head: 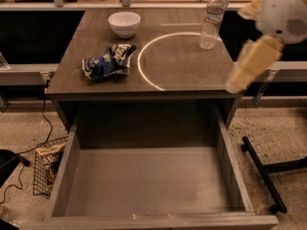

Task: Place blue chip bag into top drawer

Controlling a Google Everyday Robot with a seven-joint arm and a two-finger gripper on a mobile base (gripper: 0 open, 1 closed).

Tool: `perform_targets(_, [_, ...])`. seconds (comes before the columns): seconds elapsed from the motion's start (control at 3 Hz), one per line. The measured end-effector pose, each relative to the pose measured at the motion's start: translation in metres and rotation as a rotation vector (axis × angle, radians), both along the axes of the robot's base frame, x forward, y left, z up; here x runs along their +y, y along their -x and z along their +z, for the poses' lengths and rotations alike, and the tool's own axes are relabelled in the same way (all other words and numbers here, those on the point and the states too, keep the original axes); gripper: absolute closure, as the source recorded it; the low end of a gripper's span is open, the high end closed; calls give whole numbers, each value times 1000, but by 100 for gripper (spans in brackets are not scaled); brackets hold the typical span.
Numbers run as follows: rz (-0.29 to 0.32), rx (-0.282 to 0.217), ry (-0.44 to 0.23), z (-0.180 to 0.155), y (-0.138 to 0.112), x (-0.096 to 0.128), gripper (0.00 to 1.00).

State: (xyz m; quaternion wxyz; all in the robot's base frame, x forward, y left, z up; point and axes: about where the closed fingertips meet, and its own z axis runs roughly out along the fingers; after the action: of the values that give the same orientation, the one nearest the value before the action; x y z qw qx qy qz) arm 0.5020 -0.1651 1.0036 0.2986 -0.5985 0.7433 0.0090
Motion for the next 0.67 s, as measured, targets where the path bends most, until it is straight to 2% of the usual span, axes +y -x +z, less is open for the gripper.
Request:
perform_targets(0.33, [124, -86, -339, 12, -81, 86, 0])
perform_targets(0.67, [189, -116, -510, 16, -124, 130, 0])
